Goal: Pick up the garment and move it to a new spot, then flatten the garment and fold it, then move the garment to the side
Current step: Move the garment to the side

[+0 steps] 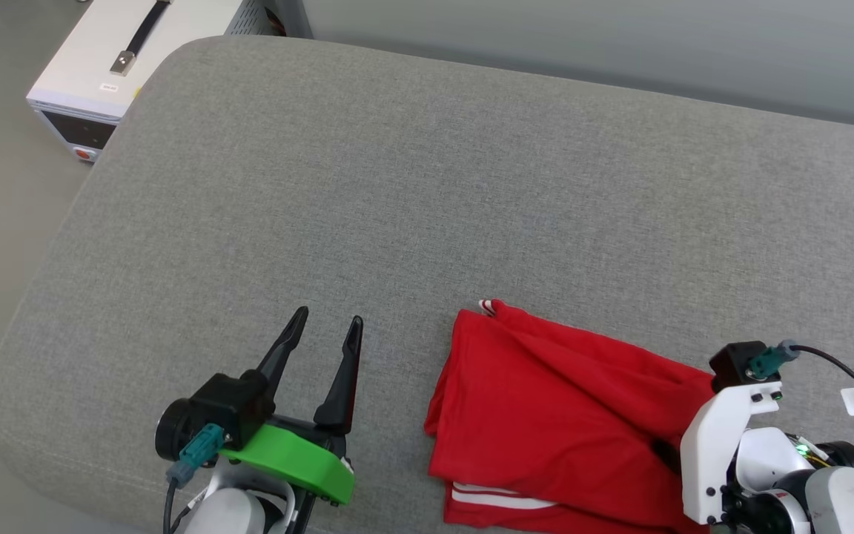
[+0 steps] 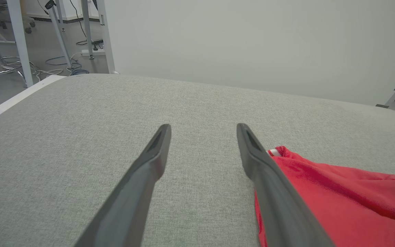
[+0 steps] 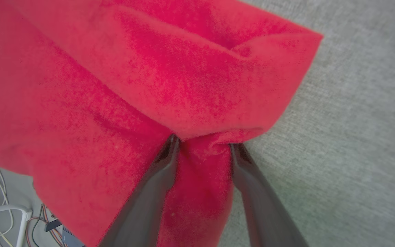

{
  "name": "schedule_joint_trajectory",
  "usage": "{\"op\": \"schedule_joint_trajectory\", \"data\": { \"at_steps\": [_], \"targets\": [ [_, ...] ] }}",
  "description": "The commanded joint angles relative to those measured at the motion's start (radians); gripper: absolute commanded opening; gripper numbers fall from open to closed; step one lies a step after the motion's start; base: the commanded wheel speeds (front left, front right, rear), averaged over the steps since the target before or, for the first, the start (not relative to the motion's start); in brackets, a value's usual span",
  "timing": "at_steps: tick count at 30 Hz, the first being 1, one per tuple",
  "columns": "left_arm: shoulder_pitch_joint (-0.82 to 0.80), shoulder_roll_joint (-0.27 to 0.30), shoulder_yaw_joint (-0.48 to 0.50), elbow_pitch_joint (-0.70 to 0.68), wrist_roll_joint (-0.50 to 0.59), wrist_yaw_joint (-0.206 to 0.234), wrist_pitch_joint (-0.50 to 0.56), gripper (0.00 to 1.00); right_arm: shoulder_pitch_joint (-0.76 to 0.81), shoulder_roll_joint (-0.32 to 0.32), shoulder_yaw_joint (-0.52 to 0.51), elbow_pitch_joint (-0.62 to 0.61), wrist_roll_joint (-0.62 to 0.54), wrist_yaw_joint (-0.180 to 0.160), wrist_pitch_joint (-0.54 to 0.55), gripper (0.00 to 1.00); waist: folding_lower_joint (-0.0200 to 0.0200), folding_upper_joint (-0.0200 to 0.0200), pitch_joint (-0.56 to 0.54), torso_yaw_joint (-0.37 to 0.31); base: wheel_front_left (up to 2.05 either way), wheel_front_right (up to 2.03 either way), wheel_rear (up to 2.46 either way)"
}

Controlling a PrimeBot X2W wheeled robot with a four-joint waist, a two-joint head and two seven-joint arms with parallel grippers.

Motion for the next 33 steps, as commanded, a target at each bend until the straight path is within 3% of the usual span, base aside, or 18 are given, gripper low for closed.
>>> {"op": "schedule_joint_trajectory", "data": {
  "at_steps": [1,7,18,24,33],
  "targets": [
    [-0.023,-0.003,0.003,0.006,0.003,-0.003,-0.006,1.0,0.014,0.006,0.037,0.05,0.005,0.0,-0.001,0.0,0.0,0.0,-0.003,-0.002,0.0,0.0,0.0],
    [-0.016,-0.003,0.007,0.01,0.002,-0.003,-0.006,1.0,-0.014,-0.038,0.062,0.047,0.013,0.0,-0.08,0.0,0.0,0.0,-0.025,-0.024,0.0,0.0,0.0],
    [0.011,-0.001,-0.021,0.008,0.001,-0.003,-0.006,1.0,-0.035,-0.204,0.178,-0.028,-0.019,0.0,-0.237,0.0,0.0,0.0,-0.078,-0.13,0.0,0.0,0.0],
    [0.026,-0.009,-0.052,0.007,-0.006,-0.003,-0.006,1.0,-0.054,-0.364,0.264,-0.094,-0.048,0.0,-0.296,0.0,0.0,0.0,-0.073,-0.24,0.0,0.0,0.0],
    [-0.011,-0.006,-0.112,-0.007,0.0,-0.003,-0.006,1.0,-0.128,-0.621,0.341,-0.093,-0.077,0.0,-0.394,0.0,0.0,0.0,0.003,-0.391,0.0,0.0,0.0]
  ]
}}
